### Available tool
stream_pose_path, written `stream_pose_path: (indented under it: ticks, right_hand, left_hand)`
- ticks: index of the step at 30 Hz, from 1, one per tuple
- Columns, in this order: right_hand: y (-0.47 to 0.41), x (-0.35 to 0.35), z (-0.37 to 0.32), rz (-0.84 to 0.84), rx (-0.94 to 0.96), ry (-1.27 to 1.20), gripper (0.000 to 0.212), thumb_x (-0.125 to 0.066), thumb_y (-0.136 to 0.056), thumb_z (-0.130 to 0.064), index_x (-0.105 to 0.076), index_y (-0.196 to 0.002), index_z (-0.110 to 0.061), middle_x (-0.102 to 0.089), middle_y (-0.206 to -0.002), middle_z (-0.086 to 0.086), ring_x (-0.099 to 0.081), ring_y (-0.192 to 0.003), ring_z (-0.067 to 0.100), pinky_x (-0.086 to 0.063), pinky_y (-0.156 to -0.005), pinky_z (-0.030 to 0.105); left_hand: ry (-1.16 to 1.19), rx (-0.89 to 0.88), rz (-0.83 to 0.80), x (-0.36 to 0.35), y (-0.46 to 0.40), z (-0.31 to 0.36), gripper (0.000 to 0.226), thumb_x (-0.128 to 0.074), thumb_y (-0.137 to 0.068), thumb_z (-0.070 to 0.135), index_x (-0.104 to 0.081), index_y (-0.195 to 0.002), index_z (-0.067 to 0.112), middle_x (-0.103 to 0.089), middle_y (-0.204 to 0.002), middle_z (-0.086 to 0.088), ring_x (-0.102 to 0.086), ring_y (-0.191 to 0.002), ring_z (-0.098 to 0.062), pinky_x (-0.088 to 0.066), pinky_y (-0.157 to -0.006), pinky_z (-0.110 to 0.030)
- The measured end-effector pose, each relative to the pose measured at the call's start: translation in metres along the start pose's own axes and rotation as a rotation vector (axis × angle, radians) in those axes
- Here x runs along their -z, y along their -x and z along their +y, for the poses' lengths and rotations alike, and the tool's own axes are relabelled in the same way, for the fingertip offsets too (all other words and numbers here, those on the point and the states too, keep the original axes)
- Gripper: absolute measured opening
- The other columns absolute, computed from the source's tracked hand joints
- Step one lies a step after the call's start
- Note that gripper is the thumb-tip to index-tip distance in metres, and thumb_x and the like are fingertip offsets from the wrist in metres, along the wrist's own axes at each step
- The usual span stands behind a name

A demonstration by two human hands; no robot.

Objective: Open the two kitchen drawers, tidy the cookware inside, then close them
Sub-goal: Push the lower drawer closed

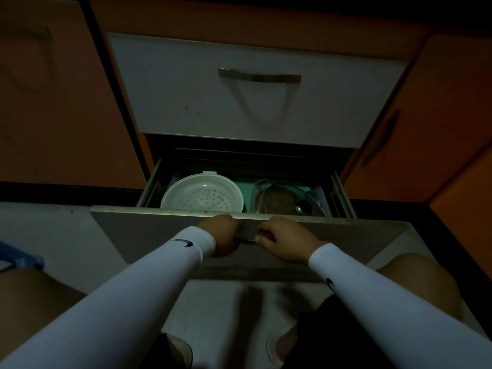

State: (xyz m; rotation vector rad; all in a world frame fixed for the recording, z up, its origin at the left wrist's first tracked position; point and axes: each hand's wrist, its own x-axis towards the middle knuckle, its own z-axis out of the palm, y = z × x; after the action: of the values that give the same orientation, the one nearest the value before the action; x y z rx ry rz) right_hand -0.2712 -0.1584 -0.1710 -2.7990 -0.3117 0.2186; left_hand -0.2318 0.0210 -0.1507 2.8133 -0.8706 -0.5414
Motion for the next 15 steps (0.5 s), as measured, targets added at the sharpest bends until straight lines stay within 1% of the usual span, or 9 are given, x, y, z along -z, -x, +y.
stream_pose_path:
  ticks: [4, 7, 11, 15]
  right_hand:
    - [-0.002, -0.008, 0.004, -0.036, -0.030, 0.003, 0.037, -0.050, -0.090, -0.048, -0.062, -0.111, -0.021, -0.059, -0.104, 0.004, -0.057, -0.094, 0.022, -0.048, -0.079, 0.035]
    - [-0.005, -0.013, 0.006, -0.067, -0.045, -0.003, 0.037, -0.050, -0.089, -0.047, -0.062, -0.113, -0.021, -0.060, -0.107, 0.004, -0.058, -0.097, 0.023, -0.049, -0.083, 0.037]
    - [-0.009, -0.020, 0.009, -0.109, -0.062, -0.006, 0.037, -0.052, -0.089, -0.044, -0.061, -0.116, -0.020, -0.059, -0.111, 0.008, -0.056, -0.102, 0.026, -0.048, -0.088, 0.039]
    - [-0.011, -0.025, 0.011, -0.134, -0.055, -0.003, 0.037, -0.052, -0.090, -0.041, -0.060, -0.117, -0.018, -0.058, -0.114, 0.009, -0.055, -0.107, 0.027, -0.047, -0.091, 0.039]
  left_hand:
    - [0.018, 0.007, -0.015, -0.008, -0.004, 0.000, 0.030, -0.052, -0.087, 0.017, -0.058, -0.117, 0.019, -0.062, -0.120, -0.009, -0.059, -0.106, -0.027, -0.047, -0.088, -0.035]
    - [0.003, 0.008, -0.036, -0.015, -0.009, -0.001, 0.037, -0.054, -0.087, 0.019, -0.053, -0.124, 0.020, -0.057, -0.129, -0.009, -0.055, -0.116, -0.029, -0.044, -0.097, -0.038]
    - [-0.023, -0.007, -0.051, -0.022, -0.017, -0.003, 0.044, -0.055, -0.087, 0.019, -0.050, -0.131, 0.020, -0.048, -0.139, -0.009, -0.048, -0.125, -0.028, -0.039, -0.104, -0.037]
    - [-0.036, -0.013, -0.065, -0.028, -0.023, -0.004, 0.045, -0.053, -0.088, 0.017, -0.049, -0.133, 0.019, -0.047, -0.141, -0.009, -0.048, -0.126, -0.028, -0.039, -0.105, -0.037]
